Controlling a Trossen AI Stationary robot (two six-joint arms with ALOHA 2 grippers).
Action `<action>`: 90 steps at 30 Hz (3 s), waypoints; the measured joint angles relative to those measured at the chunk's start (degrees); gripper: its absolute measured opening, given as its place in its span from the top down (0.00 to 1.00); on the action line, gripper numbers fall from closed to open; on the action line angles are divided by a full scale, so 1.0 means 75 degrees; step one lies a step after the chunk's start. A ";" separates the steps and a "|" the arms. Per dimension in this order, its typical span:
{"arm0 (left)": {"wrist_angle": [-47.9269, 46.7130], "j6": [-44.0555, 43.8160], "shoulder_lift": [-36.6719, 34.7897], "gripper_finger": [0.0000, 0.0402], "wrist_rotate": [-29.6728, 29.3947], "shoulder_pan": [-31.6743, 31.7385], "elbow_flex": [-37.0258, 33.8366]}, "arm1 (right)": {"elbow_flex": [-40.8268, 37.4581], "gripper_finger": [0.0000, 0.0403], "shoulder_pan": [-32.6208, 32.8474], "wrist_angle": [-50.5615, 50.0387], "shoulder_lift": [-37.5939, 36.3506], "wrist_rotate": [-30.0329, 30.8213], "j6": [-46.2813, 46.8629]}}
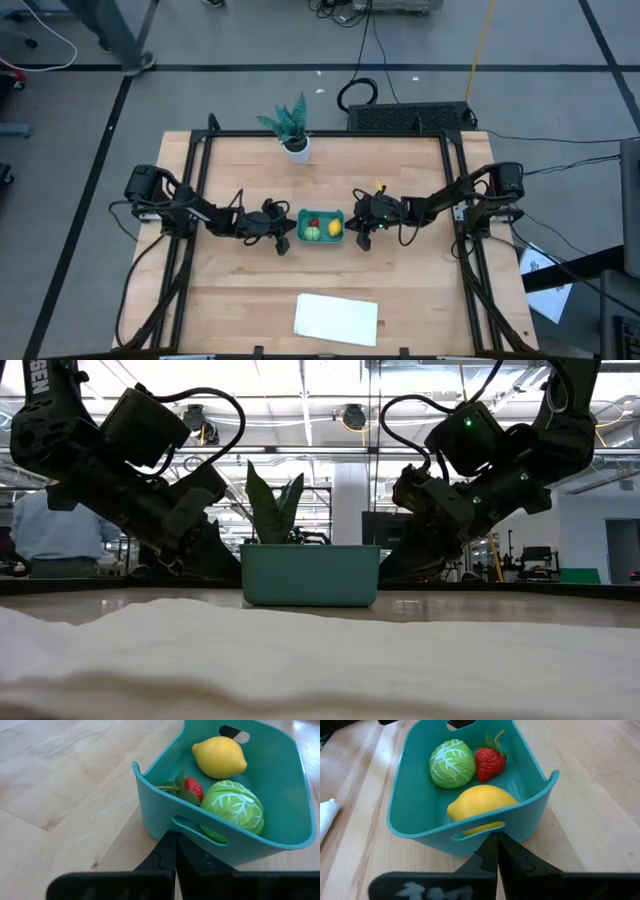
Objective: Pick and placing Produce into tupperware
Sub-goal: Adjust the blue container, then return to Home Position
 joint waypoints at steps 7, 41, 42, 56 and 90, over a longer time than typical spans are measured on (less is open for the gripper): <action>-0.0055 0.0067 -0.0001 0.99 0.0028 -0.0003 0.0000 | 0.0000 1.00 0.0000 -0.0015 0.0000 0.0006 0.0002; -0.1585 -0.0045 -0.1309 0.99 -0.0893 -0.0518 0.0029 | 0.0029 1.00 -0.0003 -0.0039 0.0003 0.0032 -0.0001; -0.1627 -0.0052 -0.1300 0.99 -0.0894 -0.0516 0.0028 | 0.0029 1.00 -0.0003 -0.0049 0.0003 0.0029 0.0001; -0.1649 -0.0206 -0.1195 1.00 -0.0753 -0.0501 0.0009 | 0.0017 1.00 -0.0006 0.0187 0.0003 -0.0002 0.0028; -0.3238 0.0149 -0.1529 1.00 -0.1092 -0.0552 -0.0012 | -0.0266 1.00 -0.0154 -0.0860 -0.0857 -0.0165 0.0052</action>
